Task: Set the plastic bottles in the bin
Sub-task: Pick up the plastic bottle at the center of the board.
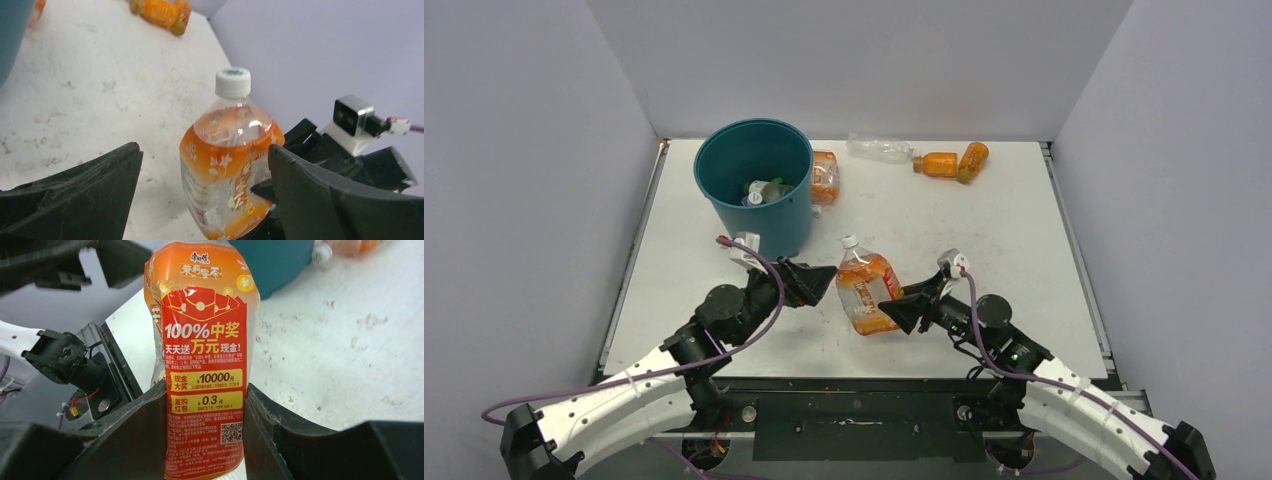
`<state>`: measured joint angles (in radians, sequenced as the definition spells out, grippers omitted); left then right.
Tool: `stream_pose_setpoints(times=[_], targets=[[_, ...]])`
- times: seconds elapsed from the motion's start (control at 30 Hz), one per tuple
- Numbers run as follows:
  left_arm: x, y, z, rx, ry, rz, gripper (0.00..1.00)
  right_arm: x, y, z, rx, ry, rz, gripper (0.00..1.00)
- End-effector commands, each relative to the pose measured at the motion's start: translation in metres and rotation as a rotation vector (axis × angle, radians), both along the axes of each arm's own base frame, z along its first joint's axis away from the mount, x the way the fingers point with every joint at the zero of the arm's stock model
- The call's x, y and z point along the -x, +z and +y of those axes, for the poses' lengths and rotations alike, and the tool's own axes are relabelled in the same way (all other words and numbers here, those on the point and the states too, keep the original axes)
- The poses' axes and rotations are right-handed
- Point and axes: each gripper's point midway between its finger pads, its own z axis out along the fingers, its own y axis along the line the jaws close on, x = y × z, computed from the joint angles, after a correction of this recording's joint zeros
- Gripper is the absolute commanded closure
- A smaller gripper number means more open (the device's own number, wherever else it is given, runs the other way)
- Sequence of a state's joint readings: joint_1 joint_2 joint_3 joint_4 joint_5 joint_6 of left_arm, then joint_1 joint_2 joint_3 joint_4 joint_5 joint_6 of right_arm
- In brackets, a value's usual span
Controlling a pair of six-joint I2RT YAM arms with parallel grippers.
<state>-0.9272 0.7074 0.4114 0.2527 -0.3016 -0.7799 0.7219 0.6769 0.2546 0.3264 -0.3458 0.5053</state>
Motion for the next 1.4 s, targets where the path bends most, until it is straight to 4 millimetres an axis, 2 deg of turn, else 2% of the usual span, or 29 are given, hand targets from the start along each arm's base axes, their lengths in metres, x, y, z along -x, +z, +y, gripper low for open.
stream_pose_setpoints(times=[0.0, 0.17, 0.27, 0.4, 0.47, 0.7, 0.8, 1.1, 1.13, 1.2, 1.23, 1.37], targets=[[0.007, 0.065, 0.001, 0.049, -0.076, -0.088, 0.04, 0.001, 0.033, -0.009, 0.041, -0.047, -0.205, 0.8], [0.016, 0.107, -0.017, 0.1, -0.223, -0.139, 0.04, 0.011, 0.052, -0.005, -0.031, -0.019, -0.264, 0.8], [0.022, 0.122, -0.032, 0.115, -0.311, -0.161, 0.04, 0.015, 0.061, -0.001, -0.06, -0.004, -0.288, 0.8], [0.024, 0.123, -0.048, 0.088, -0.386, -0.146, 0.0, 0.018, 0.068, 0.003, -0.083, 0.005, -0.301, 0.8], [0.019, 0.117, -0.053, 0.062, -0.383, -0.116, 0.07, 0.02, 0.07, 0.004, -0.091, 0.011, -0.306, 0.8], [-0.001, 0.106, -0.05, 0.008, -0.293, -0.09, 0.18, 0.023, 0.073, 0.011, -0.09, 0.026, -0.313, 0.8], [-0.005, 0.107, -0.049, -0.009, -0.275, -0.104, 0.27, 0.024, 0.073, 0.013, -0.082, 0.026, -0.316, 0.8], [-0.007, 0.105, -0.052, -0.036, -0.285, -0.116, 0.65, 0.028, 0.073, 0.016, -0.07, 0.027, -0.323, 0.81], [-0.006, 0.105, -0.052, -0.04, -0.291, -0.118, 0.7, 0.028, 0.073, 0.016, -0.068, 0.026, -0.323, 0.8], [-0.004, 0.105, -0.053, -0.047, -0.306, -0.133, 0.87, 0.028, 0.074, 0.017, -0.069, 0.025, -0.321, 0.78], [-0.003, 0.106, -0.053, -0.048, -0.31, -0.141, 0.99, 0.027, 0.075, 0.016, -0.07, 0.018, -0.314, 0.73], [-0.003, 0.117, -0.045, -0.053, -0.28, -0.176, 1.0, 0.025, 0.078, 0.019, -0.068, 0.006, -0.243, 0.03]])
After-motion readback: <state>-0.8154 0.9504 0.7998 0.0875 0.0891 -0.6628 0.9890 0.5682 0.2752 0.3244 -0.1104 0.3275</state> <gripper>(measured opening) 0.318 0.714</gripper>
